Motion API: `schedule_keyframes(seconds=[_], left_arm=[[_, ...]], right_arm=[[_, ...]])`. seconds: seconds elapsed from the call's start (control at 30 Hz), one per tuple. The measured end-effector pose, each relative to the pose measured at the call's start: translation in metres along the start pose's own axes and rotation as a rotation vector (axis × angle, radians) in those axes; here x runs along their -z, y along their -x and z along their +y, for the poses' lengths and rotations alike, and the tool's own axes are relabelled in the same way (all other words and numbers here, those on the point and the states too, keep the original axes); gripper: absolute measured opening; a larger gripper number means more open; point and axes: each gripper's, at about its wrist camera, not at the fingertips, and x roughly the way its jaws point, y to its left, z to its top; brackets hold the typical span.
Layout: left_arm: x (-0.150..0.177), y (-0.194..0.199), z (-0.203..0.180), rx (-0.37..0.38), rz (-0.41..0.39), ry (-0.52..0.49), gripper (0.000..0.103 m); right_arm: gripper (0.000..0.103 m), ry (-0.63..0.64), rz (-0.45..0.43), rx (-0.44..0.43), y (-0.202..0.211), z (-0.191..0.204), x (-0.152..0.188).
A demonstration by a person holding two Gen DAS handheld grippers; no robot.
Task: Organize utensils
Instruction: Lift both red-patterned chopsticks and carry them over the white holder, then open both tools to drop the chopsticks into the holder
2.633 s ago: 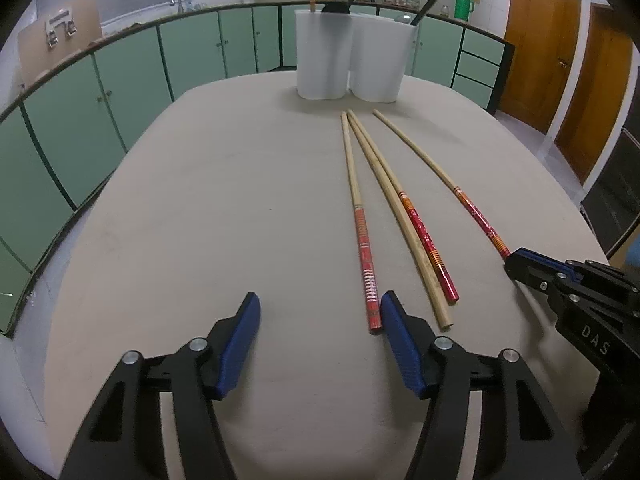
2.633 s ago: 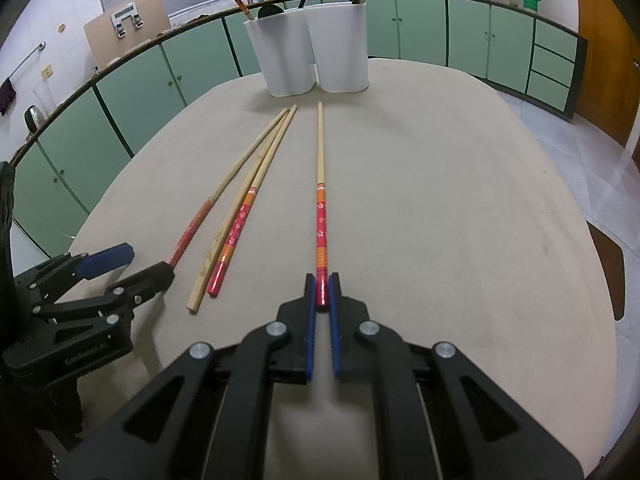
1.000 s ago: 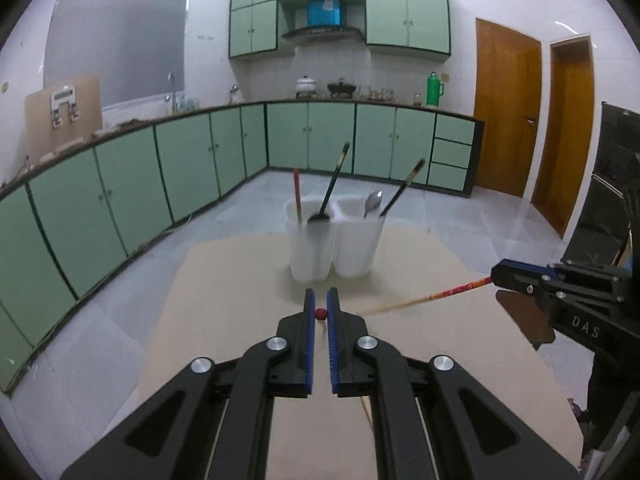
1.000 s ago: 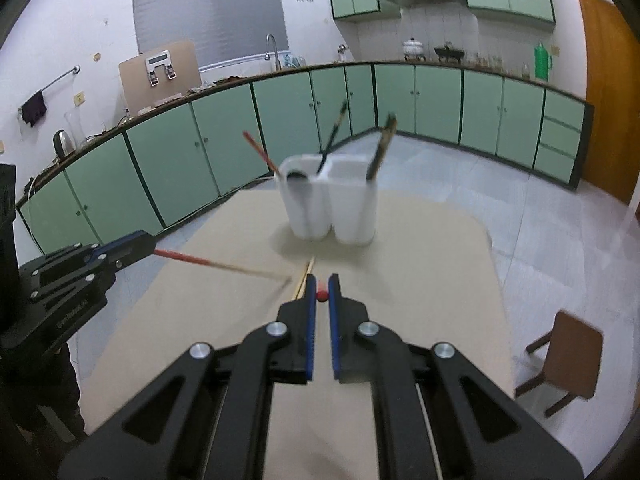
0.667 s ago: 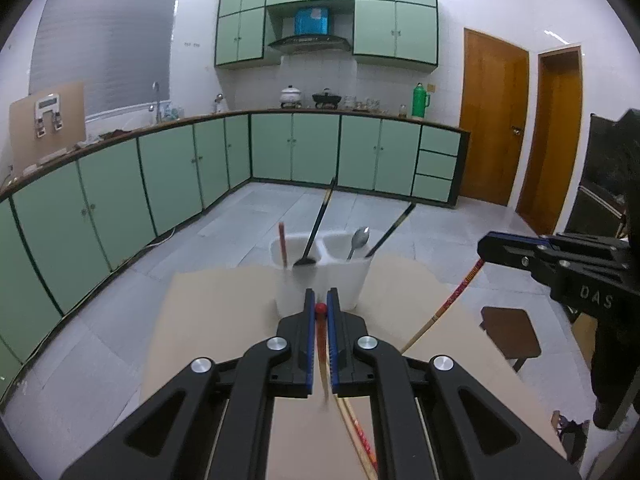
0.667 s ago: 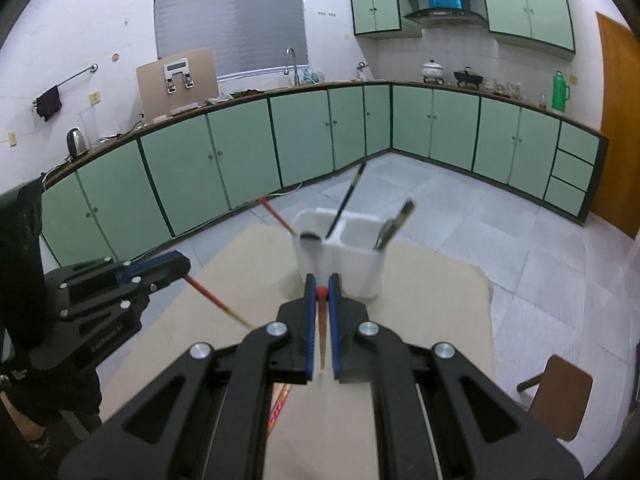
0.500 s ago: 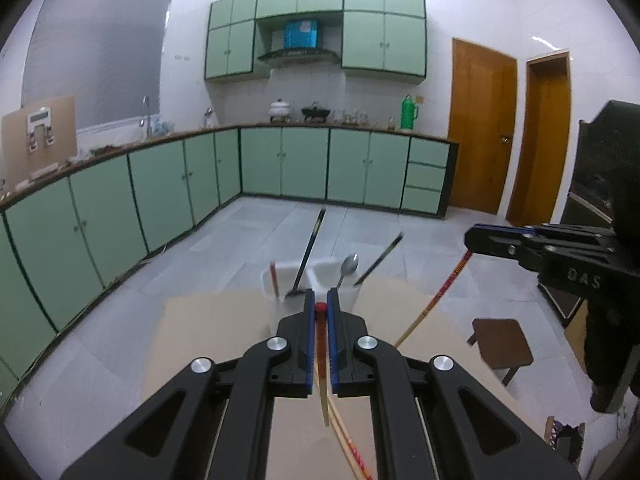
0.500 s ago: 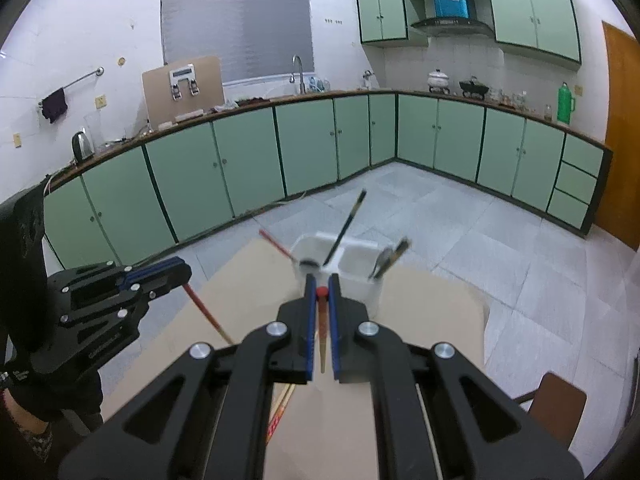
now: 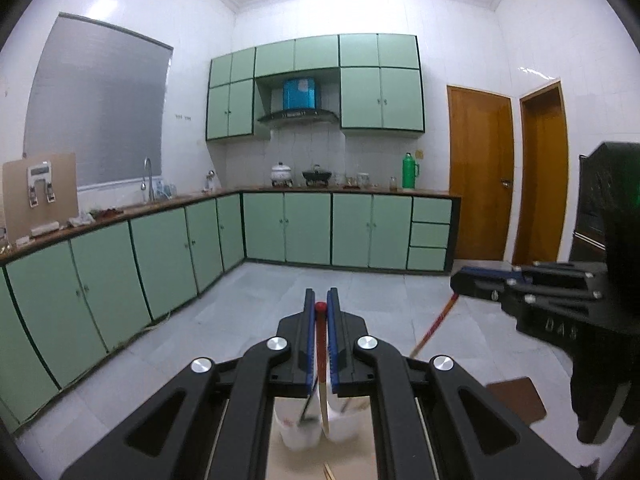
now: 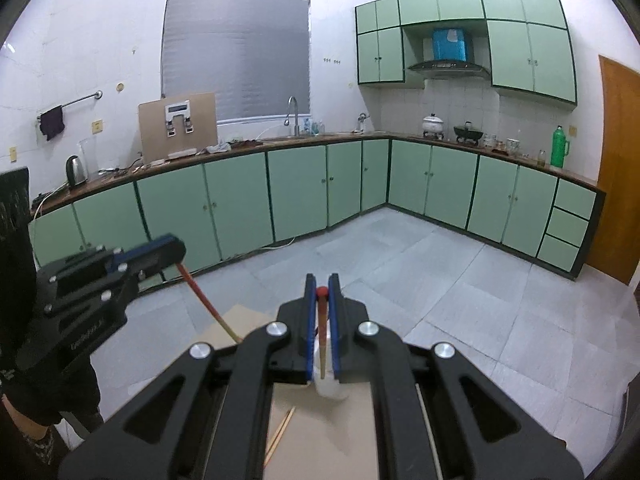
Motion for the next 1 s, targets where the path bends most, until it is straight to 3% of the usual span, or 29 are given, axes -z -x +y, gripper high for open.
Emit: schedule_keyframes(seconds=[0.2,0.5,0.77,1.0], left_arm=[[-0.002,-0.051,0.006,-0.049,0.005,-0.010,0.006],[0.033,-0.117,0.026,-0.075,0.093,0.030,0.006],[0.070,-0.146,0.039,-0.078,0.196,0.037,0.006],[0.081,-0.151,0.042,-0.080,0.233,0.038,0.008]], right_arm=[[0.005,-0.019,0.013,0.023,-0.044,-0.017,-0.004],[0.005,-0.074,0.094,0.005,-0.109,-0.028,0.027],[0.005,-0.077,0.158,-0.001,-0.136,-0.021,0.055],[0.006,-0.097,0.211,-0.003,-0.150,-0.020,0.066]])
